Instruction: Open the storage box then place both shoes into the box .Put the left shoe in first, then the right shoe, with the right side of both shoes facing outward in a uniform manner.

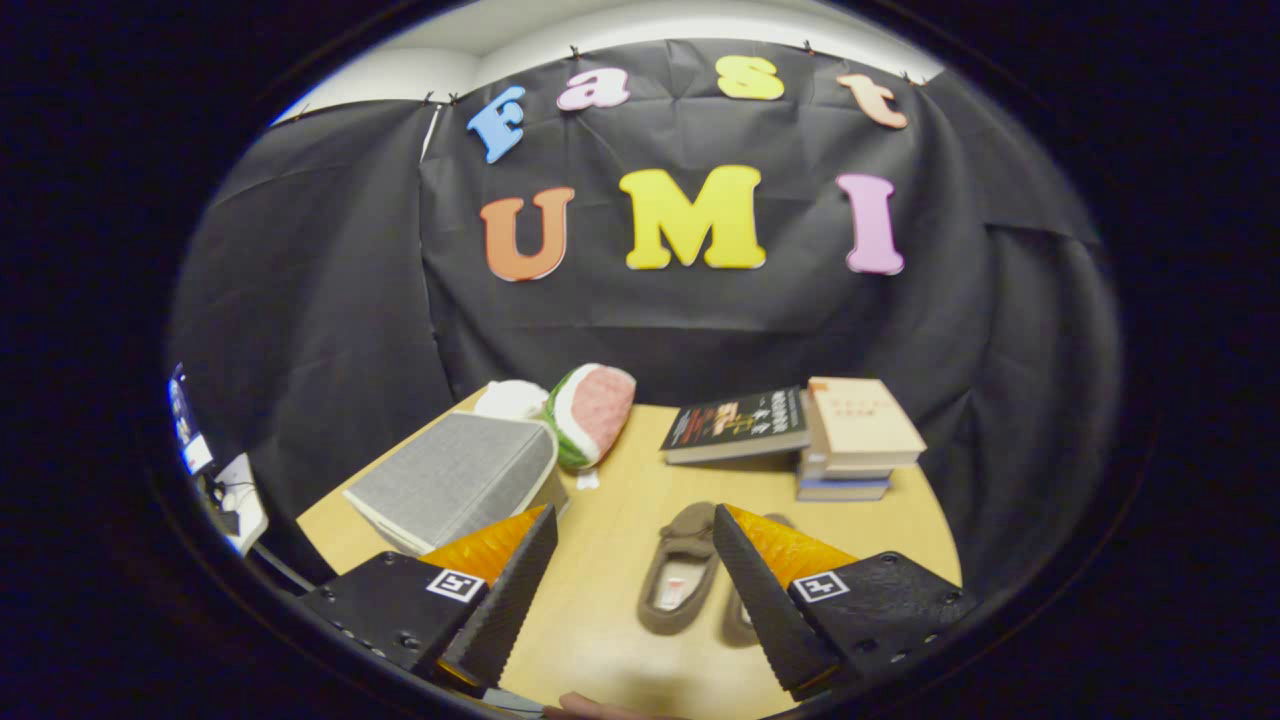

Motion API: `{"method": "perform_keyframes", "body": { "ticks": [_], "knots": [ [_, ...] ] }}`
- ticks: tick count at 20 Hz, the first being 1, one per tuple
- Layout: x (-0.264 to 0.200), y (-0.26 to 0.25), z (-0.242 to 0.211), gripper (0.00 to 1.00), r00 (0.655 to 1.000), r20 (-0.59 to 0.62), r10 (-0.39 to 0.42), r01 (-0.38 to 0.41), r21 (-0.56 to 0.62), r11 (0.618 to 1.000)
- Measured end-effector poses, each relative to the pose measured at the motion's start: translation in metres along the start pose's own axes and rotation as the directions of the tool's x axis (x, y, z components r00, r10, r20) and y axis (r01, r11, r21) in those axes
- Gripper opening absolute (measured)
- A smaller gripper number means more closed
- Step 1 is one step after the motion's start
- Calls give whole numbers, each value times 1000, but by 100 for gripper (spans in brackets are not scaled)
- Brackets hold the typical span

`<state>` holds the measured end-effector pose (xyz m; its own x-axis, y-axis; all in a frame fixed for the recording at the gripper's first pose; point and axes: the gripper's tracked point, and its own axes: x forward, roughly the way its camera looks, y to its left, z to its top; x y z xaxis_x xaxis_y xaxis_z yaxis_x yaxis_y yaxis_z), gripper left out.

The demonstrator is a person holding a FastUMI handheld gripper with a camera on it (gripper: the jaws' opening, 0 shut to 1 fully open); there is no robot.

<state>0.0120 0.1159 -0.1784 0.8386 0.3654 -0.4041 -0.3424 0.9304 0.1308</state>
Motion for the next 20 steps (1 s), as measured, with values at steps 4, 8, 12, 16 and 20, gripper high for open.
{"method": "perform_keyframes", "body": {
  "ticks": [4, 8, 12, 16, 20],
  "knots": [
    [38, 58, -53, 96, 951, -168, 259, -220, 220, 950],
    [64, 107, -92, 96, 799, -263, 540, -324, 569, 756],
    [86, 121, -99, 95, 705, -245, 666, -310, 738, 599],
    [94, 136, -102, 96, 597, -208, 774, -281, 850, 445],
    [100, 144, -93, 94, 553, -126, 824, -258, 914, 312]
  ]
}}
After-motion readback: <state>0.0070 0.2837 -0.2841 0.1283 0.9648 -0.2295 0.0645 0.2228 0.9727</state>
